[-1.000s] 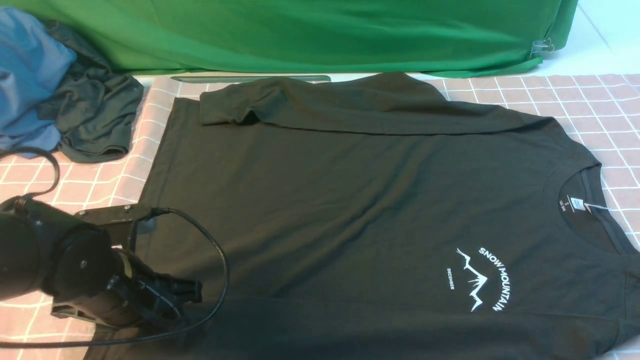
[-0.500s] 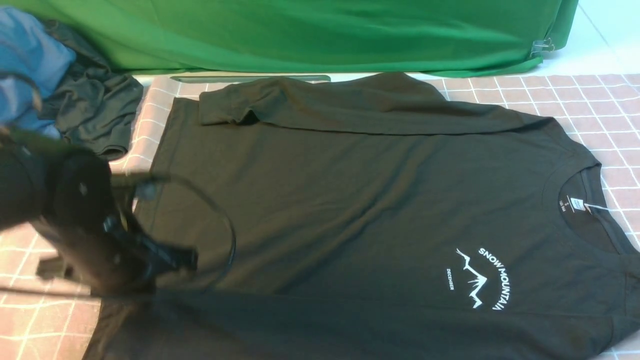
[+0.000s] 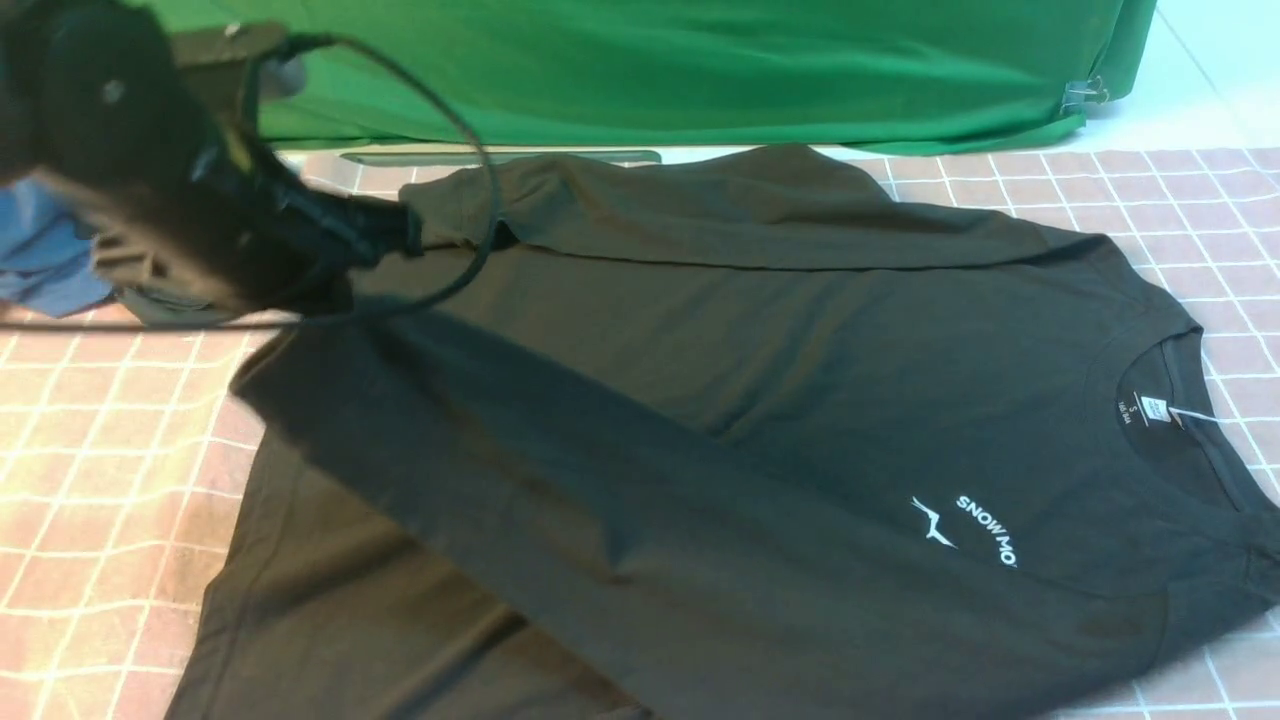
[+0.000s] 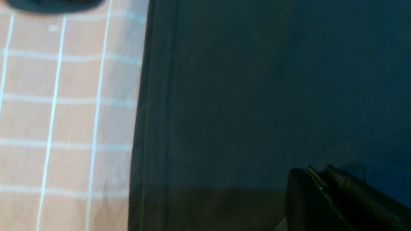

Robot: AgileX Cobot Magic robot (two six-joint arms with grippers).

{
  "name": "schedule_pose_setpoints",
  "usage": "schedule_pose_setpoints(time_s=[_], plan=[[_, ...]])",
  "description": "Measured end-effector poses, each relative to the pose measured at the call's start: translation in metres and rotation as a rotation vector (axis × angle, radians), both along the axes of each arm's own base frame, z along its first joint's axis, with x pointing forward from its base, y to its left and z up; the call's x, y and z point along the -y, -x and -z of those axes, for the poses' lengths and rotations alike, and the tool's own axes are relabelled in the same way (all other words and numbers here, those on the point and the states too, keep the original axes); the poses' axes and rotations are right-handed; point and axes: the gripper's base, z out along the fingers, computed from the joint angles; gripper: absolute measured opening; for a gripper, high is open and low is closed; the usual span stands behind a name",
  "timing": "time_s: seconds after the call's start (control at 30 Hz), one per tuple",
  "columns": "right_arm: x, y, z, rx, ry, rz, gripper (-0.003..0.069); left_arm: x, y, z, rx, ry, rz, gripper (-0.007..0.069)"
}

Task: Fold a long-sleeved shirt over a pink coffee tablecloth.
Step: 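Fold the left side of the black T-shirt inward over its body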

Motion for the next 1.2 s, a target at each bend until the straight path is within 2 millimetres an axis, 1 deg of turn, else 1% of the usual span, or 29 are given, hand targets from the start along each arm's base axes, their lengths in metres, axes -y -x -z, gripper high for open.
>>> schedule_pose_setpoints(time_s=[0.2, 0.4, 0.47, 0.57, 0.73, 0.8, 1.03, 1.1, 1.17, 1.2], plan=[[0.0, 0.0, 0.0, 0.0, -0.001, 0.0, 0.005, 0.005, -0.034, 0.01, 0.013, -0.043, 0.012, 0.0047], [0.0, 0.0, 0.0, 0.0, -0.001, 0.0, 0.0052, 0.006, -0.059, 0.02, 0.021, -0.113, 0.01, 0.0047], [0.0, 0.0, 0.0, 0.0, -0.001, 0.0, 0.0054, 0.006, -0.068, 0.029, 0.008, -0.132, 0.009, 0.0047], [0.0, 0.0, 0.0, -0.002, -0.001, 0.0, 0.0057, 0.001, -0.079, 0.04, -0.011, -0.128, -0.021, 0.0047], [0.0, 0.001, 0.001, -0.014, -0.001, -0.004, 0.0064, -0.014, -0.092, 0.057, -0.027, -0.126, -0.063, 0.0047], [0.0, 0.001, 0.002, -0.019, -0.001, -0.006, 0.0069, -0.018, -0.096, 0.06, -0.008, -0.119, -0.068, 0.0047], [-0.001, 0.001, 0.002, -0.022, -0.002, -0.007, 0.007, -0.016, -0.109, 0.057, 0.114, -0.105, -0.024, 0.0052], [-0.001, 0.001, 0.002, -0.024, -0.002, -0.008, 0.007, -0.015, -0.11, 0.059, 0.125, -0.11, -0.016, 0.0071], [-0.001, 0.001, 0.003, -0.032, -0.001, -0.01, 0.007, -0.016, -0.111, 0.059, 0.127, -0.131, -0.008, 0.0123], [-0.001, 0.001, 0.003, -0.033, 0.0, -0.011, 0.007, -0.016, -0.111, 0.059, 0.127, -0.137, -0.005, 0.0129]])
